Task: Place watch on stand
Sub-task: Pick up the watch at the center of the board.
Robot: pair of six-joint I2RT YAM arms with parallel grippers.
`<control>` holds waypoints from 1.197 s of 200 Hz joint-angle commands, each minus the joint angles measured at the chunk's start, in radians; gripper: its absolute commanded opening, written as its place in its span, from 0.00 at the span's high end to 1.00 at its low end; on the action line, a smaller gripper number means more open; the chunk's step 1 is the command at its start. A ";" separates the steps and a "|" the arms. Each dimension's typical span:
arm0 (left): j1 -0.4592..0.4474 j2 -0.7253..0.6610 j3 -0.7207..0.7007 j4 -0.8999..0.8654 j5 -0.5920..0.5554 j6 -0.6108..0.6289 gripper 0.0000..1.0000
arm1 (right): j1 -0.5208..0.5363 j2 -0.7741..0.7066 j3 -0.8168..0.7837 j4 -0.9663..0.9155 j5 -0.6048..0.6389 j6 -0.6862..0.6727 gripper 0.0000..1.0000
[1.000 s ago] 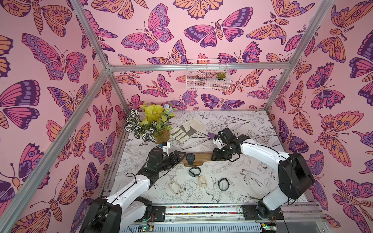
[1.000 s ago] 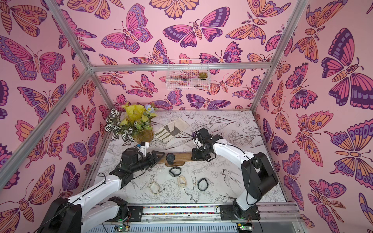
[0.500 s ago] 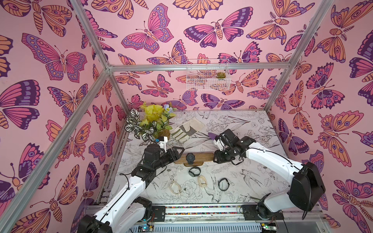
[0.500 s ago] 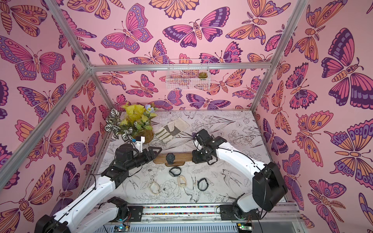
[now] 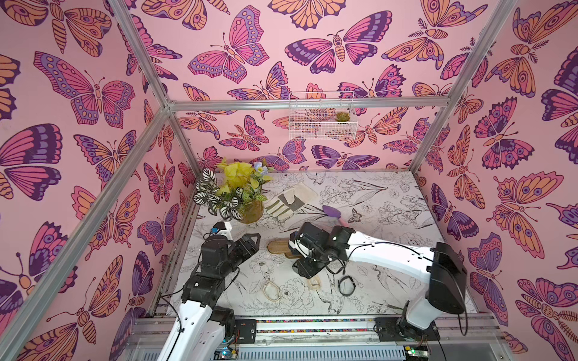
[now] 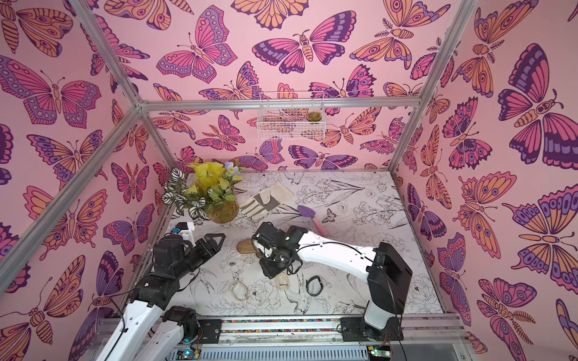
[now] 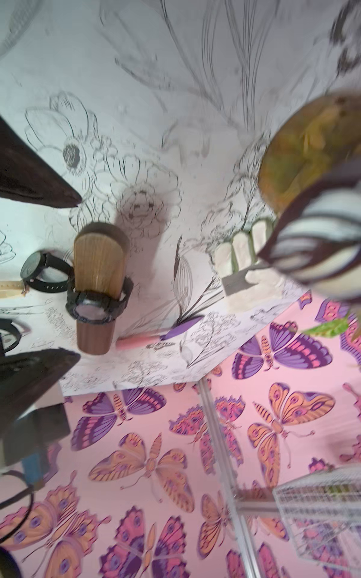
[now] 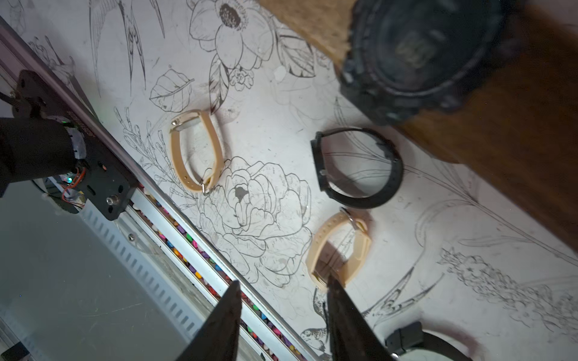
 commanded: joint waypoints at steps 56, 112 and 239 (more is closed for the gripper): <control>0.097 -0.025 0.017 -0.206 -0.060 -0.002 0.27 | 0.109 0.265 0.221 -0.084 -0.010 -0.089 0.56; 0.172 -0.024 0.003 -0.202 0.004 0.005 0.27 | 0.141 0.370 0.286 -0.054 0.013 -0.104 0.57; 0.317 0.002 -0.044 -0.172 0.142 0.033 0.25 | 0.140 0.495 0.383 -0.016 0.079 -0.107 0.59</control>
